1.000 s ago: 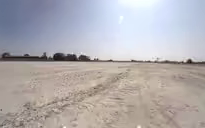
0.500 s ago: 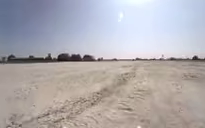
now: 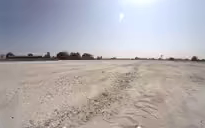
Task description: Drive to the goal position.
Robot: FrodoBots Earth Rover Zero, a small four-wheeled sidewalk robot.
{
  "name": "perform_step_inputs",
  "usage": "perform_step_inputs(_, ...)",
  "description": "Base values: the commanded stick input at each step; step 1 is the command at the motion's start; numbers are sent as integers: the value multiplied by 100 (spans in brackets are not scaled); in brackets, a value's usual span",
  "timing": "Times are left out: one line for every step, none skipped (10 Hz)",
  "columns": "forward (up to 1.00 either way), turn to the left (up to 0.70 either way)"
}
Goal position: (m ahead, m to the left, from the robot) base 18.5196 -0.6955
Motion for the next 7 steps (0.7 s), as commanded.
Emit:
perform_step_inputs(70,0)
perform_step_inputs(70,0)
perform_step_inputs(70,0)
perform_step_inputs(70,0)
perform_step_inputs(70,0)
perform_step_inputs(70,0)
perform_step_inputs(70,0)
